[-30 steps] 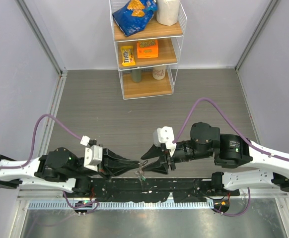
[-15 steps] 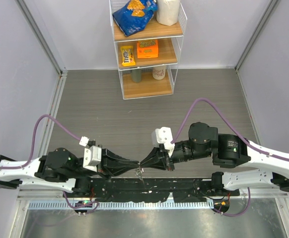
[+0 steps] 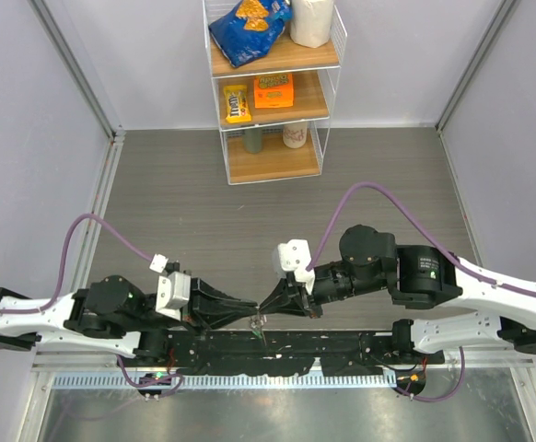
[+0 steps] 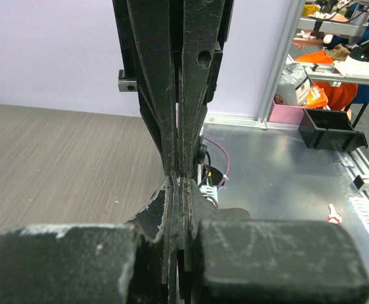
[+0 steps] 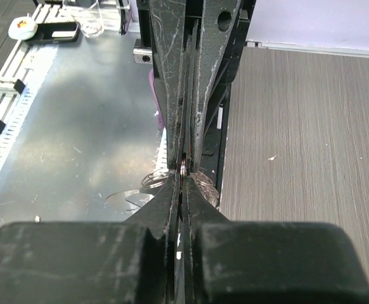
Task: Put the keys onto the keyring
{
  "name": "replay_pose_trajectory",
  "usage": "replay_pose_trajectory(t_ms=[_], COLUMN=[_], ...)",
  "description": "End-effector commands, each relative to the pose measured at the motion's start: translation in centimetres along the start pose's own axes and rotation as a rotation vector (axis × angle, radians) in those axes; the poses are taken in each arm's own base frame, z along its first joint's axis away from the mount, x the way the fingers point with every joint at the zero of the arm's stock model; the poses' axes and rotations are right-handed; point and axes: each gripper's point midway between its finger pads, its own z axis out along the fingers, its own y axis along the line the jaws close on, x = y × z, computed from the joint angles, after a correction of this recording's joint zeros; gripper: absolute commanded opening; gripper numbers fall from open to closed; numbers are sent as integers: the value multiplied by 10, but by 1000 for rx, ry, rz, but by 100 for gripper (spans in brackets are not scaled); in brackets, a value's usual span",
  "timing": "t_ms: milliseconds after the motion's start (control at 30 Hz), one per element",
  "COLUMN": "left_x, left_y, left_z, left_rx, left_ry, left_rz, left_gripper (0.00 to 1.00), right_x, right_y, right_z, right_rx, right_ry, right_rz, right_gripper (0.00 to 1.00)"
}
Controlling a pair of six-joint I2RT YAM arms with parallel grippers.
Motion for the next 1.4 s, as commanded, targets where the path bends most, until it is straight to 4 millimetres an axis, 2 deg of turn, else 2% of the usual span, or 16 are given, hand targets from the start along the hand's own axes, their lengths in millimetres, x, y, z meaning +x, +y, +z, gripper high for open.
replay_pose_trajectory(t_ms=[0, 100, 200, 300, 567, 833, 1367], left_x=[-29, -26, -23, -15, -1, -4, 14], left_y=[-2, -3, -5, -6, -14, -26, -17], left_z=[-6, -7, -8, -7, -2, -4, 2], left_rx=[4, 5, 15, 10, 37, 88, 18], left_ry=[-65, -25, 15, 76, 193, 206, 325], left_rz=[-42, -54, -64, -75, -101, -149, -142], left_gripper=[2, 12, 22, 25, 29, 33, 32], right_x=[-13, -7, -9, -6, -7, -5, -8], right_y=[10, 13, 14, 16, 15, 8, 9], right_z=[-5, -6, -7, -7, -2, 0, 4], right_rx=[-49, -62, -69, -73, -67, -30, -31], right_ry=[20, 70, 97, 138, 182, 223, 244], right_rz=[-46, -54, -71, -75, -82, -85, -93], right_gripper=[5, 5, 5, 5, 5, 5, 5])
